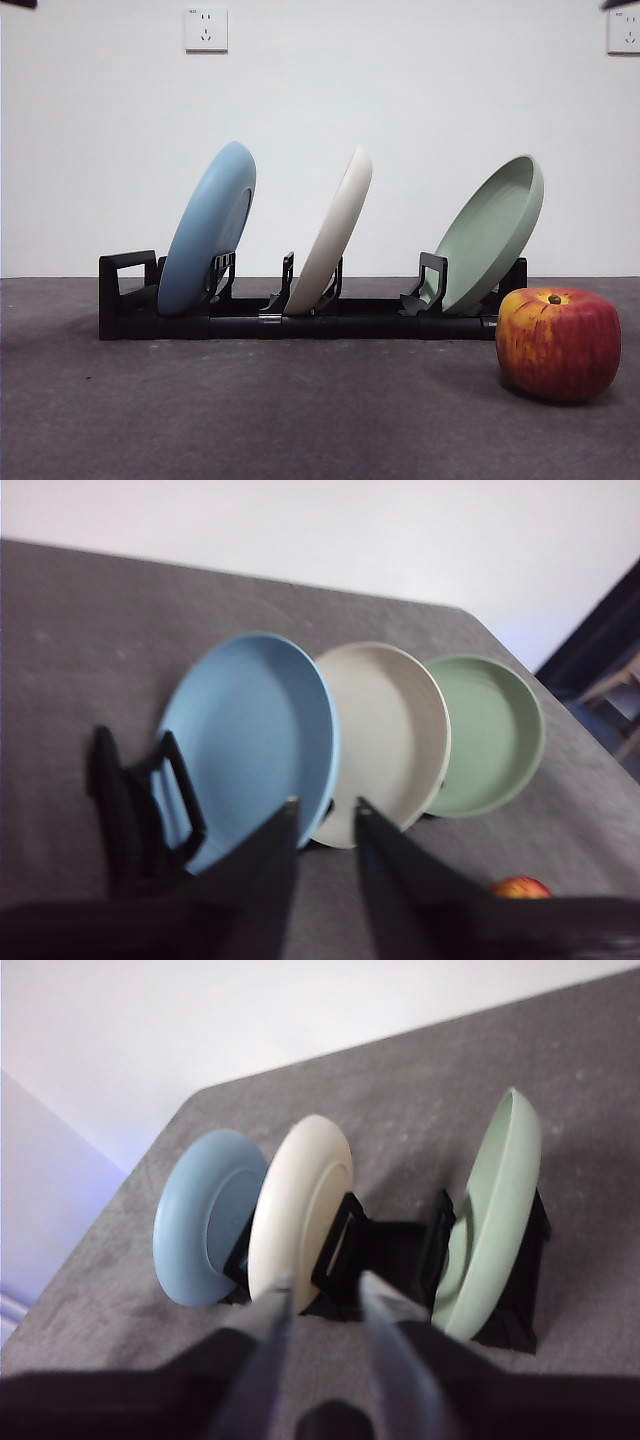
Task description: Take the blue plate from the plate rack,put the plate on the table,take the apple from the table,put the apple in the plate
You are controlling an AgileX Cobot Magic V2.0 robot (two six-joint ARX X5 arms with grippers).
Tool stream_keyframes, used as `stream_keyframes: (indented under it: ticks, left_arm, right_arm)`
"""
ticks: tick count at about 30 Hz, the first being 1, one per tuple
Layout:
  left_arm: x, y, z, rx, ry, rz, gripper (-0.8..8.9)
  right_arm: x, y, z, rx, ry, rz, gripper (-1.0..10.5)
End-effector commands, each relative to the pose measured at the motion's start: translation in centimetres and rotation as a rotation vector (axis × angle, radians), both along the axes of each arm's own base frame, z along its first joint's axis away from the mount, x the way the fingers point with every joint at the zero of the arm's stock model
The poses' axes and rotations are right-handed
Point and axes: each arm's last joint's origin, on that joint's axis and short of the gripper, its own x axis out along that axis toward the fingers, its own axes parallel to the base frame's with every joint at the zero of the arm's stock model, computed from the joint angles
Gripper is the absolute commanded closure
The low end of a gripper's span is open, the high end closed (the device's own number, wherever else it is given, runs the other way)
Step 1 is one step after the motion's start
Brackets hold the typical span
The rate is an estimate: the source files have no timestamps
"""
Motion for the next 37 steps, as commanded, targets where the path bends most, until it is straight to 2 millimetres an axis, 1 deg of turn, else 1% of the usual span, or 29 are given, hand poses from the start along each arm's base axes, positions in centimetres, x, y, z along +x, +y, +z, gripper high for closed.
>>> stream_keyframes:
  ticks: [1,5,7,9,14,17,19,23,28,32,37]
  left_arm:
    - [0.6,-0.2,-0.1,-0.012,0.019,-0.021,5.26]
    - [2.2,-0.7,-0.6,-0.039,0.062,-0.039,5.24]
    - [3.2,-1.2,-0.2,-0.039,0.066,-0.058,5.17]
    - [4.4,-1.6,0.6,-0.037,0.064,-0.077,4.64]
    - [8.4,-3.3,2.8,-0.006,0.066,-0.136,4.59]
    - [10.9,-4.6,3.4,0.039,0.096,-0.143,4.59]
    - [12.4,-5.5,3.4,0.092,0.115,-0.134,4.59]
    - [15.3,-7.9,2.5,0.181,0.173,-0.135,4.59]
    - [17.7,-10.1,0.4,0.276,0.241,-0.106,4.6]
    - [18.6,-11.1,-1.3,0.297,0.284,-0.123,4.62]
    - [19.2,-11.8,-2.8,0.31,0.322,-0.138,4.71]
  right_arm:
    - [0.2,0.0,0.0,-0.01,-0.009,0.012,5.4]
    - [0.2,0.0,0.0,-0.009,-0.01,0.011,5.4]
    - [0.2,0.0,0.0,-0.009,-0.01,0.011,5.4]
    - [0.2,0.0,0.0,-0.009,-0.01,0.011,5.4]
    - [0.2,0.0,0.0,-0.009,-0.009,0.011,5.4]
    - [0.2,0.0,0.0,-0.009,-0.009,0.011,5.4]
    - [0.2,0.0,0.0,-0.009,-0.009,0.011,5.4]
    - [0.2,0.0,0.0,-0.009,-0.009,0.011,5.4]
    - [0.2,0.0,0.0,-0.009,-0.009,0.011,5.4]
    - [0.2,0.0,0.0,-0.009,-0.01,0.011,5.4]
    - [0.2,0.0,0.0,-0.011,-0.01,0.006,5.4]
